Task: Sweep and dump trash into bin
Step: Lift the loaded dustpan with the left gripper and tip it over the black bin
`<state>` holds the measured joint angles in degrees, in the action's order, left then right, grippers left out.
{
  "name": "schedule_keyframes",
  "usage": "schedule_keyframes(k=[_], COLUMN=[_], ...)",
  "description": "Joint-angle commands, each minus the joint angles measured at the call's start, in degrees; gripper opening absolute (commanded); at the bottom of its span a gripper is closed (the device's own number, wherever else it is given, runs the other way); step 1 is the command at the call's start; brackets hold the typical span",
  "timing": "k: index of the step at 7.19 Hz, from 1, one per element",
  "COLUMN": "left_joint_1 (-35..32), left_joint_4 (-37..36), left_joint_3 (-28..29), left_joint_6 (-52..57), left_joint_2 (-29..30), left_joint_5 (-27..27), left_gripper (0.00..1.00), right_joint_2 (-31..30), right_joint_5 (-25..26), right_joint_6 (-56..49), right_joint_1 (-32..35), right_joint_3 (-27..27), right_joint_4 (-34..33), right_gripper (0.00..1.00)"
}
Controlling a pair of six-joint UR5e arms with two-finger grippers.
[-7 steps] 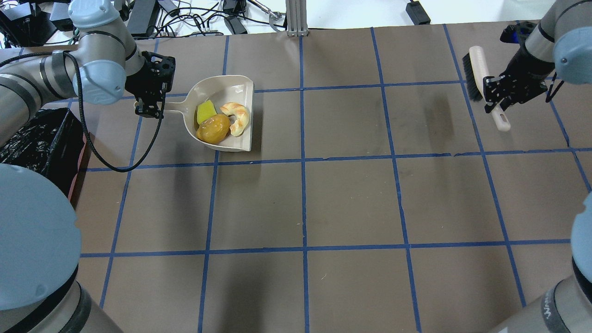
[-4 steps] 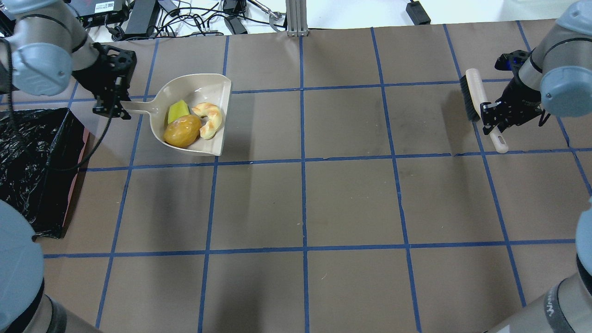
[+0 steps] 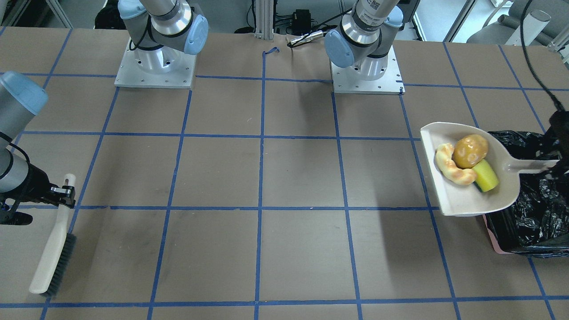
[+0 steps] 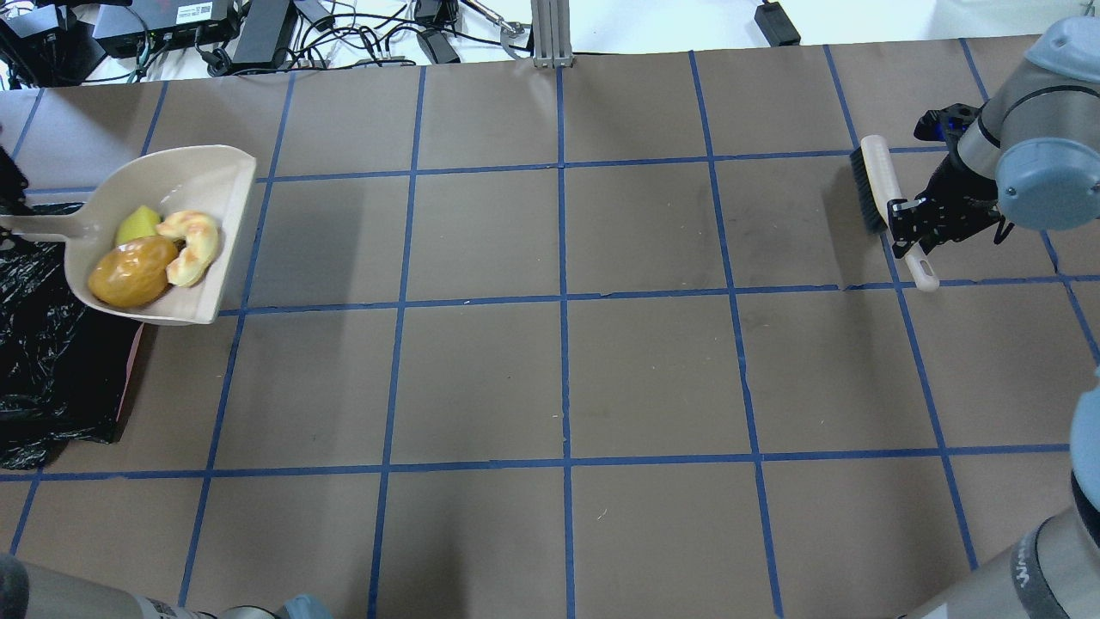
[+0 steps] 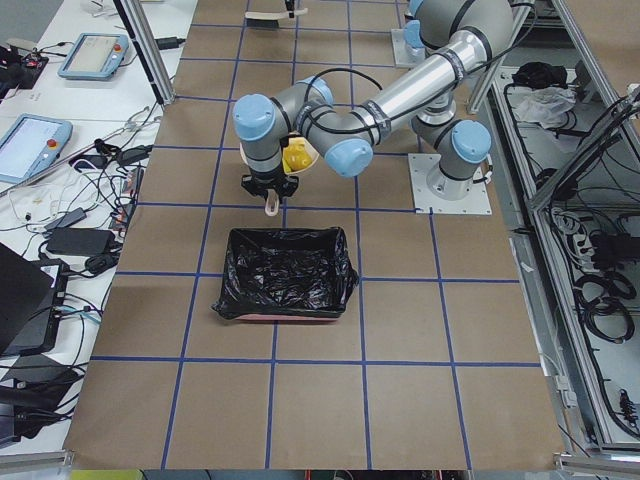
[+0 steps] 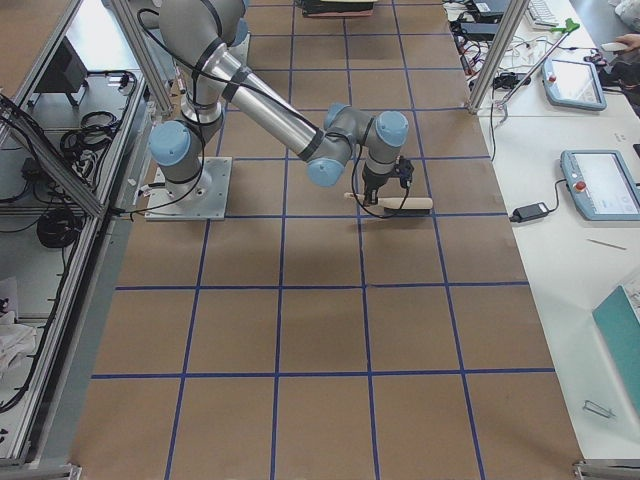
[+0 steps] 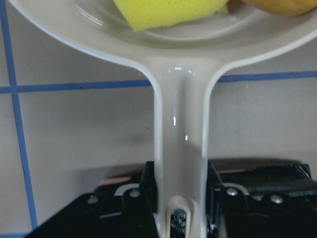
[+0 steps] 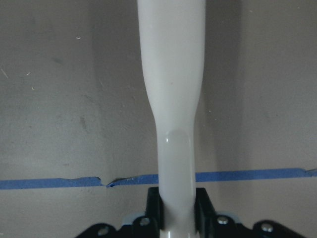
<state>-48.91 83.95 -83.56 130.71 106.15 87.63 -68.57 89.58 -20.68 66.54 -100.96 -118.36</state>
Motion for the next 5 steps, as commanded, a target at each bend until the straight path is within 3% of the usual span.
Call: schedule_keyframes(k=[1, 3, 4, 5], left_joint_1=[8.7, 9.4, 9.5, 9.6], left_joint_4=[-0.3, -6.6, -8.6, -15.2], left_joint_3=[3.0, 9.0, 10.0, 9.9], left_joint_6=[7.6, 7.7, 9.2, 9.2], left_joint_2=[1.3, 4.8, 6.4, 7.7], left_joint_5=[0.9, 6.2, 6.6, 8.6], left_gripper=[0.0, 0.0, 0.0, 0.0], right_joint_2=[-0.6, -0.8, -1.0, -1.0], right_joint_5=[0.2, 0.0, -0.1, -0.1], right_joint_6=[-1.2, -1.3, -1.0, -1.0], right_joint_1=[0.2, 0.2, 0.2, 0.2], right_joint_3=[-0.1, -0.3, -0.3, -0.3], right_joint_4=[0.0, 0.1, 0.1, 0.1], right_gripper=[0.0, 0.0, 0.0, 0.0])
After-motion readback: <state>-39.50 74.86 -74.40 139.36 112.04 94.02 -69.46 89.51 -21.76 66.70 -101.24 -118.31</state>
